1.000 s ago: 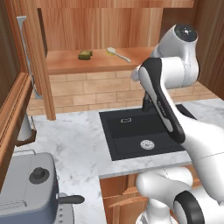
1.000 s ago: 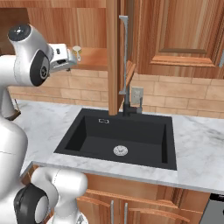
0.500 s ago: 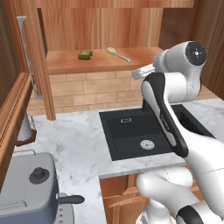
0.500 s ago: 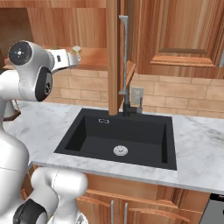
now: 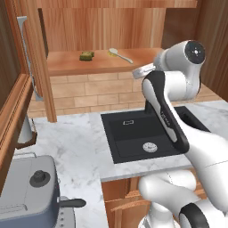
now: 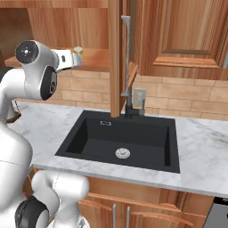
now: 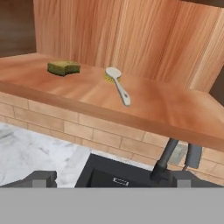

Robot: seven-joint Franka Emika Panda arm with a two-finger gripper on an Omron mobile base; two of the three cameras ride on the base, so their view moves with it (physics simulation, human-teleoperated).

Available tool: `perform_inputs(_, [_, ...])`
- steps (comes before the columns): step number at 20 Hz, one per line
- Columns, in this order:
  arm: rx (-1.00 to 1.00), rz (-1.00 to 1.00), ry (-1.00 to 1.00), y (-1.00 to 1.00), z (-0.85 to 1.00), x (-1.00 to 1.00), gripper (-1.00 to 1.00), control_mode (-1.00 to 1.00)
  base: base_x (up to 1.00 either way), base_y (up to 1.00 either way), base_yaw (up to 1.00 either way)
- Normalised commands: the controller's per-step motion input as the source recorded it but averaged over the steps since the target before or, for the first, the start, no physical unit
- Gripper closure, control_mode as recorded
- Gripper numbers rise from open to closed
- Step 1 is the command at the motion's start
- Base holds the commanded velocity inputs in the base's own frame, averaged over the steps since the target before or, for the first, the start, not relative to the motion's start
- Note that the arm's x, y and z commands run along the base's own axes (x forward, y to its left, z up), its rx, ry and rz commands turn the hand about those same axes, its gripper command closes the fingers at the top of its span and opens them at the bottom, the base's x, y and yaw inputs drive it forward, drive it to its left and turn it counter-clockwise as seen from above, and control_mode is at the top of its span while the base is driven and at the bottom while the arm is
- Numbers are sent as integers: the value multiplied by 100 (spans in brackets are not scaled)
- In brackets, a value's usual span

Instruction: Locate and retrieve the sponge and dish brush from the cabinet. Place them next to the sink.

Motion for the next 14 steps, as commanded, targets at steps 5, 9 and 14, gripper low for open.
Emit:
perform_inputs(5, [8, 0, -1, 0, 1, 27, -100, -100, 0, 0, 0])
perform_inputs(9, [6, 0, 0, 0, 0, 33, -100, -100, 0, 0, 0])
perform_inputs(14, [2, 0, 1, 0, 4, 38, -100, -100, 0, 0, 0])
